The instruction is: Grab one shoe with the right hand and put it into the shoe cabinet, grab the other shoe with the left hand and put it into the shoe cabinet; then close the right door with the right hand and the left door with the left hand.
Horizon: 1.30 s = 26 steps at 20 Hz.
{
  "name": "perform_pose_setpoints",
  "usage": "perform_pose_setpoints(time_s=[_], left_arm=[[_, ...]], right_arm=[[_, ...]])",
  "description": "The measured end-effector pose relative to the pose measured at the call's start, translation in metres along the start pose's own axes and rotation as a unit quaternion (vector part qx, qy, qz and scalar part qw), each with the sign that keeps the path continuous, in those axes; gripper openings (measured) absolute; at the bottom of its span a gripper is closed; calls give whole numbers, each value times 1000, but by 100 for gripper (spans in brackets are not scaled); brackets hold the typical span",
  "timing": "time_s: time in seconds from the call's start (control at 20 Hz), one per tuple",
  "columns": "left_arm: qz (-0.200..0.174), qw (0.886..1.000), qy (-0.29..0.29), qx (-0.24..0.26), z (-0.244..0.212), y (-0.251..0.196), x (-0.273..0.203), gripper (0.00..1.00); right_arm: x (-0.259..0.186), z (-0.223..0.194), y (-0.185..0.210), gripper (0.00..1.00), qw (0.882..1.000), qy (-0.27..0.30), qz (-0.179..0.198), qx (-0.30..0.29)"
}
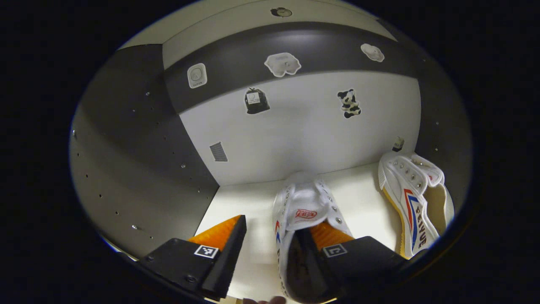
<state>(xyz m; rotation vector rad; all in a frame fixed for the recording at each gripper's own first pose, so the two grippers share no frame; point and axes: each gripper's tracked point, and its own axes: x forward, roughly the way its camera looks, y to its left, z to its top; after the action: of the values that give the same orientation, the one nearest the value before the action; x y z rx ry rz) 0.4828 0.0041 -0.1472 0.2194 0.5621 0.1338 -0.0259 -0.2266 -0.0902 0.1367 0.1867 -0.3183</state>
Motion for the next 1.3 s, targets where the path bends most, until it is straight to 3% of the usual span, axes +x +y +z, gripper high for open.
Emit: perform_pose_setpoints(time_s=[0.25, 0.45, 0.7, 0.75, 0.9, 0.95, 1.1, 1.3], left_arm=[[-29, 998, -32, -36, -2, -2, -44, 95], [-40, 994, -87, -45, 11, 3, -95, 95], [-53, 981, -179, -57, 29, 16, -191, 97], [-57, 978, -194, -55, 27, 16, -211, 93], [-72, 970, -226, -56, 11, 14, -267, 100], [-79, 968, -231, -60, 3, 12, -285, 97], [-97, 964, -236, -77, -24, 4, -329, 100], [-98, 960, -247, -91, -57, 14, -380, 97]], right_arm=[[-5, 7, 10, 98, 1000, 1, 24, -3], [-3, 17, 17, 98, 999, -5, 39, -16], [9, 35, 35, 98, 998, -14, 58, -12], [12, 40, 38, 98, 998, -18, 61, -13], [23, 58, 43, 98, 997, -31, 69, -11], [28, 64, 45, 98, 997, -36, 74, -9], [47, 74, 57, 98, 995, -34, 98, 6], [76, 82, 61, 98, 993, -33, 111, 19]])
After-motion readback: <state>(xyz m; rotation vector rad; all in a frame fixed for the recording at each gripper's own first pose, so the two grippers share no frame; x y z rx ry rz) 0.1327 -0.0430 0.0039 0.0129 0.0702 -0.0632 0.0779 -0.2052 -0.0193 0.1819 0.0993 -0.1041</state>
